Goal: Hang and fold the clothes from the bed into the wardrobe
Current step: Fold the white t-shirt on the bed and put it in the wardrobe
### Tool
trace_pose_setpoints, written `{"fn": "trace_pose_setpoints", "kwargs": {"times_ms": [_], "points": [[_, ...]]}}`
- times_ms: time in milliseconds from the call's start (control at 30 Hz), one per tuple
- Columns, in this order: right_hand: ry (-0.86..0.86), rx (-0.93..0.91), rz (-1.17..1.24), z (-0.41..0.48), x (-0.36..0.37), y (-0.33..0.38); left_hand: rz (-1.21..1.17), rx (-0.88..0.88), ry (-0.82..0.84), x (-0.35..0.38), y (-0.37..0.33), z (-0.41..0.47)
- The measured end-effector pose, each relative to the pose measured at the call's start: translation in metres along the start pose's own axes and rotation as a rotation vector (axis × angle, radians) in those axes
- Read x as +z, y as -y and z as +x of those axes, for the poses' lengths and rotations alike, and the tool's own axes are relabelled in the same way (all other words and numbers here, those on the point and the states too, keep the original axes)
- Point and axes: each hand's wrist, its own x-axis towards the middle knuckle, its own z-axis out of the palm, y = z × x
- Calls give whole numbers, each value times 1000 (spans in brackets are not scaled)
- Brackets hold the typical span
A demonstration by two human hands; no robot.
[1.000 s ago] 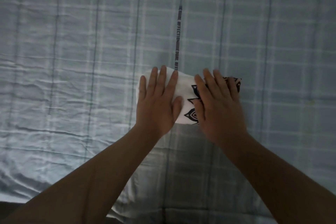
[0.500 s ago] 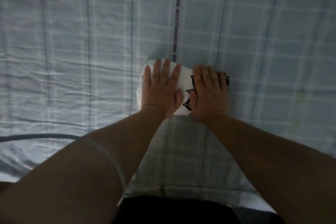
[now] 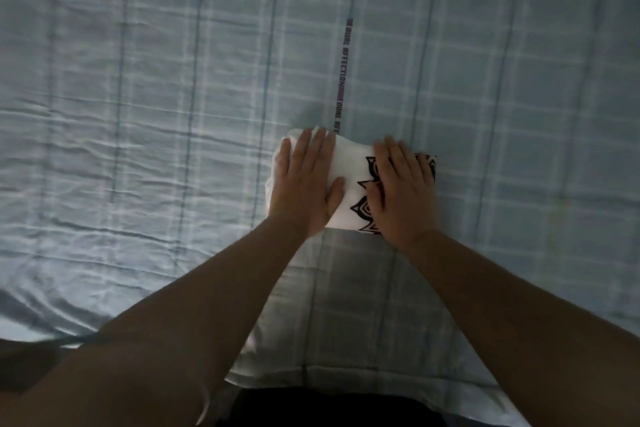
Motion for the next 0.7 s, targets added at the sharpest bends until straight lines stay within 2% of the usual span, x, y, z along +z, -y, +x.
{"fn": "trace_pose_setpoints", "kwargs": {"times_ms": [67,133,200,267,333,400,500,567,700], "points": [[-78,-8,151,-9,-10,-1,-157,-72,-121,-10,6,-13],[-184,29,259,-20,-21,-1,-258,-299,-228,-19,9,-26],[-250,184,257,-31,-30,1,-453,-567,-209,-26,9,-36],[-241,437,365,-40,-27,-1,-677,-761,-82,-29,10,-37],[-170,654,538,-42,-22,-2,-706,-787,34,-31,13,-36],[-74,797,709,-36,-25,1,-695,-792,74,-36,14,-33],[92,873,700,-26,-30,-4,-796,-812,178,-44,17,-31],[173,914,774,-23,-36,-13,-883,-814,262,-46,22,-32],[342,1001,1264,-31,-55,-26,-1309,-944,386,-56,28,-53]]}}
